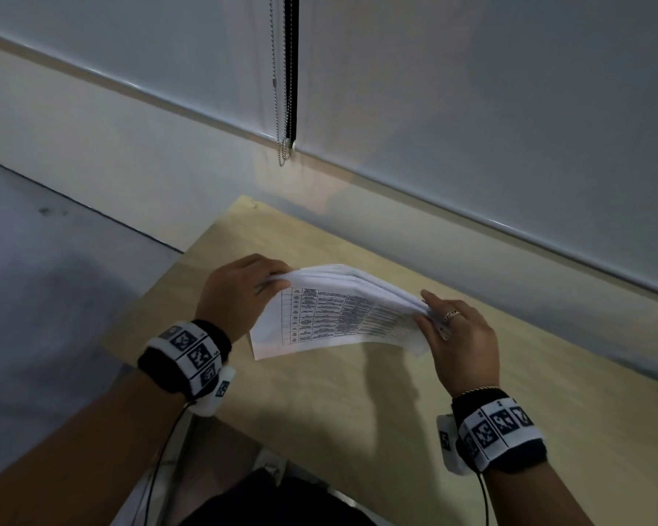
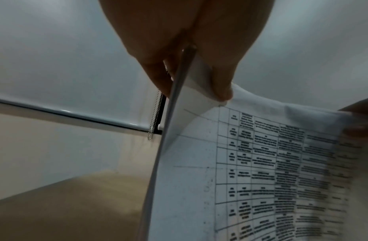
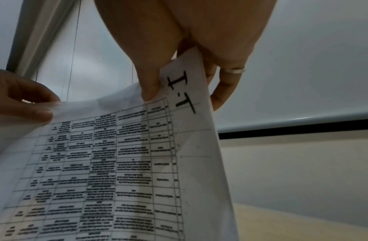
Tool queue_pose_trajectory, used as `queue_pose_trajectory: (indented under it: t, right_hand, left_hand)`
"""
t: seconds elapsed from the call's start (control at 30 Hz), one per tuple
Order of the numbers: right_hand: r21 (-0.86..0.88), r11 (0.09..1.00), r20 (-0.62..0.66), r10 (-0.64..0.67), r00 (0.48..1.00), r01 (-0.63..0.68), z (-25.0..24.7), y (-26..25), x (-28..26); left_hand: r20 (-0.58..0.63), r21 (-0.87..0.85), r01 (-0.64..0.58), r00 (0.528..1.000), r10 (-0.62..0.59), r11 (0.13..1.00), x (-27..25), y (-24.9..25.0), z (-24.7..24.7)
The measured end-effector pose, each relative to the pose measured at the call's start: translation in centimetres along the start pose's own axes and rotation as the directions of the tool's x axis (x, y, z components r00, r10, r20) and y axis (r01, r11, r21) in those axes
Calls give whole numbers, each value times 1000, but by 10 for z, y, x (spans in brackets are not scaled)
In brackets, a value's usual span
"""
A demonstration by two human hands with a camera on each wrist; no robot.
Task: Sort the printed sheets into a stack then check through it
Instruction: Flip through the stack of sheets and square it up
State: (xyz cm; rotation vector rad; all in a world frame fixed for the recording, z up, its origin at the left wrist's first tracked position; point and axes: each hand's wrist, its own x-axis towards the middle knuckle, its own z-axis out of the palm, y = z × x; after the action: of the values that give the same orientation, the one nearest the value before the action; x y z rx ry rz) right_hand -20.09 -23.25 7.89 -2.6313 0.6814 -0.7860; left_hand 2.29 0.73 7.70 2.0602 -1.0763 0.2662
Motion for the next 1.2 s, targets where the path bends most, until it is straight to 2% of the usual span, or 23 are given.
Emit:
queue_pose_trajectory:
  t: [0.07,0.17,0.27,0.3,0.33,0.37,0.4,0.43,0.47,0.5,0.57,0.6,0.67,0.73,0.8,0.83,0.9,0.93,1.0,1.1,1.13,1.2]
  right_hand:
    - [10,1000,-6,1,1000,-1,1,-1,2]
    - [20,1000,-36,-6,999,7,-3,-1,4]
    - [25,1000,-9,10,1000,-10,-7,-3,1]
    - [30,999,11,17,1000,-17,-7,-3,0]
    - [39,999,25,25,999,-26,-6,-4,-3]
    - [57,997,28,47,999,-48,-6,-3,-4]
    - [100,989,28,103,994,-105,-5,-3,-5]
    - [179,963,35,197,980,-201,-5,-2,-5]
    - [289,908,55,301,952,-304,-3,1,-4]
    - [422,812,91,404,910,-403,0,2,-6]
    - [636,577,178,537,825,-513,8,9,-7]
    - [655,533,200,562,803,-536,12,12,-7]
    - [608,569,187,576,796,-554,16,11,-3]
    - [628,594,131,557,820,-503,14,6,0]
    - [679,604,51,529,847,-417,9,-1,-1]
    - [689,609,30,518,855,-393,9,-5,-3]
    - [628,656,51,501,864,-418,16,-9,-13]
    - [609,652,102,501,859,-452,23,-7,-18]
    - [638,583,190,514,837,-503,32,-6,-23]
    - [644,568,193,527,828,-512,34,-8,-21]
    - [641,578,176,531,829,-505,33,-9,-20]
    - [652,585,132,540,831,-483,29,-11,-18]
  left_hand:
    - [-20,66,-34,999,35,997,1,4,-2]
    - [-78,147,-137,986,150,980,1,13,-7]
    - [-87,159,-219,968,235,963,-6,8,-7]
    - [-76,123,-186,978,196,975,-11,4,-6]
    - [-77,50,-91,993,94,995,-17,-1,-4]
    - [-66,-66,67,995,-71,996,-22,-7,-2]
    - [-34,-204,246,966,-258,948,-25,-11,-1]
    - [29,-334,388,915,-402,859,-28,-15,0]
    - [110,-419,477,872,-478,773,-28,-20,2]
    - [189,-432,524,848,-495,734,-30,-25,4]
    - [304,-330,555,828,-471,763,-31,-29,10]
    - [327,-295,565,817,-474,770,-29,-27,14]
    - [289,-295,578,813,-505,761,-23,-15,15]
    - [108,-310,512,856,-505,801,-17,-3,13]
    - [-64,-308,450,870,-490,839,-17,9,12]
    - [-77,-316,465,856,-511,827,-20,13,14]
    - [6,-326,520,836,-548,789,-32,11,23]
    - [57,-319,549,825,-563,773,-39,8,27]
    - [106,-325,600,792,-602,731,-47,-2,33]
    - [128,-408,654,732,-669,638,-46,-5,34]
    - [116,-432,650,727,-677,625,-43,-3,33]
    - [52,-442,609,750,-659,659,-37,2,29]
